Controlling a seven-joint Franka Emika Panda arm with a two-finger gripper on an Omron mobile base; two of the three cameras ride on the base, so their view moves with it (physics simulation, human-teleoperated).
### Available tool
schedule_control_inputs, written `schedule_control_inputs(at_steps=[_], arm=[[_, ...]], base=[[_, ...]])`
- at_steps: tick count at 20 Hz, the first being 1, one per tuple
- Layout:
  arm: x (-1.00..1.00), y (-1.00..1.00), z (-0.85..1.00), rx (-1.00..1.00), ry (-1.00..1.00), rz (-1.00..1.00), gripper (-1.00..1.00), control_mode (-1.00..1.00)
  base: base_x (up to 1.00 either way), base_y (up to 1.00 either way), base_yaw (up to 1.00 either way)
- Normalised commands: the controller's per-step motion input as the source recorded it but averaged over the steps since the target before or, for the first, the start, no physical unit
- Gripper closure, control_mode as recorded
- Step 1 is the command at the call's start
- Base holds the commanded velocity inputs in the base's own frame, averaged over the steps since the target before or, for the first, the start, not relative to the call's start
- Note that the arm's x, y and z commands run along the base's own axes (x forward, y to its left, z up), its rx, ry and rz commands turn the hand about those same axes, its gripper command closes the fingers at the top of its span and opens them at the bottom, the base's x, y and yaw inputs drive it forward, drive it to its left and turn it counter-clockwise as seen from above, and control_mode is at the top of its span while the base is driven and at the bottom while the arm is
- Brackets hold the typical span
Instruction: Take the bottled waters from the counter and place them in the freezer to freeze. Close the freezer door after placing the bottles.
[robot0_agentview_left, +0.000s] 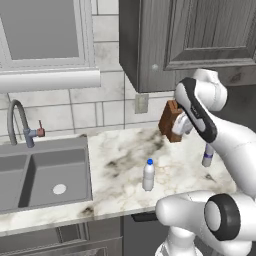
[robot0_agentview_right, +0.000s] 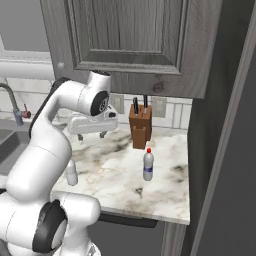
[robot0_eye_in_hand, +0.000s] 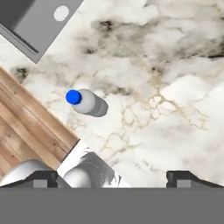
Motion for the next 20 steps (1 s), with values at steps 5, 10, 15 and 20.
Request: schedule_control_inputs(at_steps=[5, 10, 15, 20], arm=[[-0.03, 0.00, -0.54, 0.10, 0.00, 0.48, -1.00, -1.00], [-0.39, 0.00, -0.75, 0.25, -0.17, 0.37, -1.00, -1.00], [-0.05, 0.00, -0.31, 0.41, -0.17, 0.25, -1.00, -1.00], [0.03, 0.07, -0.18, 0.28, -0.07, 0.21, -1.00, -1.00]], base=[[0.00, 0.00, 0.00], [0.00, 0.00, 0.00], [0.00, 0.00, 0.00], [0.00, 0.00, 0.00]])
